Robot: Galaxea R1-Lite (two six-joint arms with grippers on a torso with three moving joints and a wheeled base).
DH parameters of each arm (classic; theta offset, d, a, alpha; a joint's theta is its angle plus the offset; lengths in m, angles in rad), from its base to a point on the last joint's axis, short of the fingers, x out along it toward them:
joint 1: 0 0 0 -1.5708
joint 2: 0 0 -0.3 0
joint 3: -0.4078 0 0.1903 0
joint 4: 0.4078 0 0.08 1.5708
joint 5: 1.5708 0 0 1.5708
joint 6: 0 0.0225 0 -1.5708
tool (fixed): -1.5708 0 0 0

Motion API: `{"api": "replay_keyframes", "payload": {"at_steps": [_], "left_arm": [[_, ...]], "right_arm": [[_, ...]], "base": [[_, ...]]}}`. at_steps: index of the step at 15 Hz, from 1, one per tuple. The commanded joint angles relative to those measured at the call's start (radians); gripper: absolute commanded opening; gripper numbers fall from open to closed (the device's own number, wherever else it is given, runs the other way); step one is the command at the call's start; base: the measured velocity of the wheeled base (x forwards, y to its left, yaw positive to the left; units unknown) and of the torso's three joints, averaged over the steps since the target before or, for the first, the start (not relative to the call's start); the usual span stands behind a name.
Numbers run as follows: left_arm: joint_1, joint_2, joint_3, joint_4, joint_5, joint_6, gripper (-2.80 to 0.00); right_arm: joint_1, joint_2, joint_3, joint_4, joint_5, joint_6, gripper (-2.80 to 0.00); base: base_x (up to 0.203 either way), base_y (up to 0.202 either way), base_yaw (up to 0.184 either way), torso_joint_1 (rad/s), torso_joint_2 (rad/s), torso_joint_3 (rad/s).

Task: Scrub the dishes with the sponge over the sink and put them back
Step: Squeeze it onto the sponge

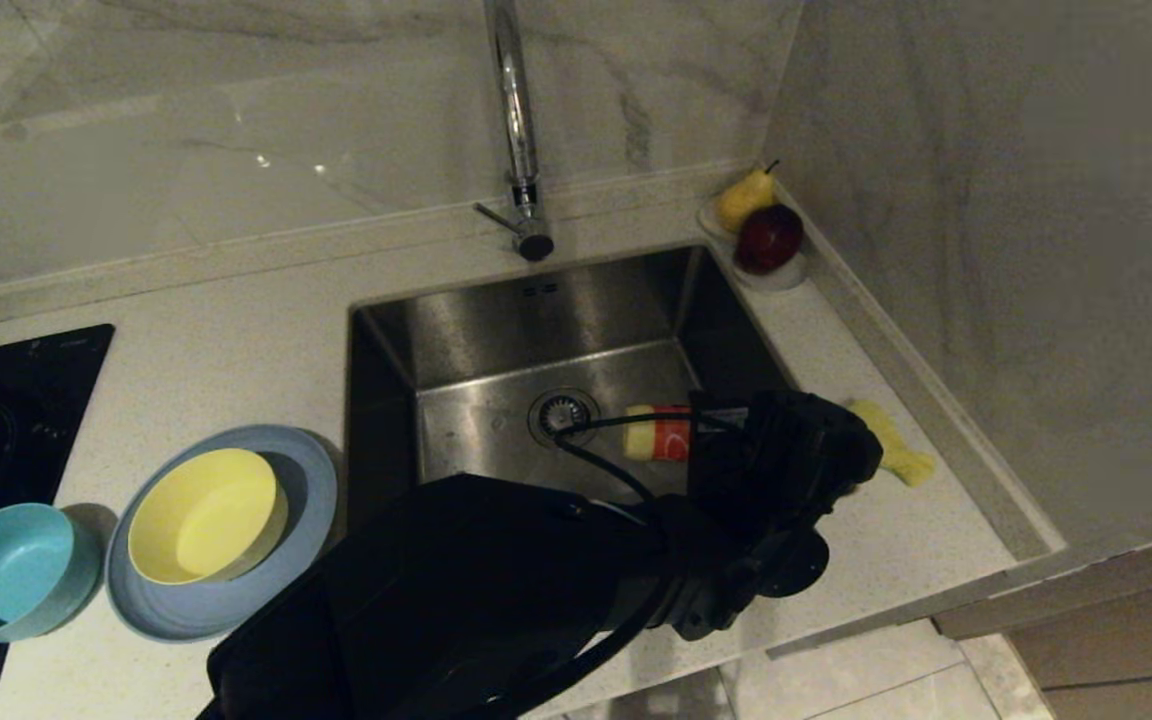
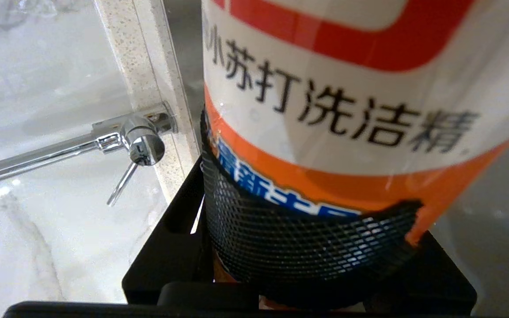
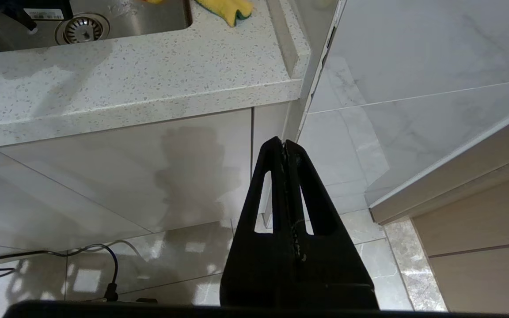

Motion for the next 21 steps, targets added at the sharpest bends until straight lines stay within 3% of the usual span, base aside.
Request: {"api": "replay_keyframes", "payload": {"at_steps": [1, 9, 14, 21], "left_arm": [[0.0, 0.005, 0.0, -0.002, 0.006, 0.016, -2.8], [0.028, -0.001, 0.0, -0.062, 0.009, 0.016, -2.8], [0.038, 0.018, -0.018, -0.111, 0.008, 0.07, -2.8], [0.035, 0.027, -0.017, -0.171, -0.006, 0.092, -2.8]], "right_arm": [[0.0, 0.0, 0.0, 0.0, 0.0, 0.001, -2.8], [0.0, 0.0, 0.0, 0.0, 0.0, 0.001, -2.8], [0.0, 0.0, 0.001, 0.0, 0.0, 0.0, -2.8], [0.0, 0.0, 0.0, 0.0, 0.0, 0.001, -2.8]], "base": [[0.0, 0.0, 0.0, 0.0, 0.0, 0.0], [0.0, 0.0, 0.0, 0.0, 0.0, 0.0], [0.0, 0.0, 0.0, 0.0, 0.0, 0.0], [0.0, 0.0, 0.0, 0.0, 0.0, 0.0]]}}
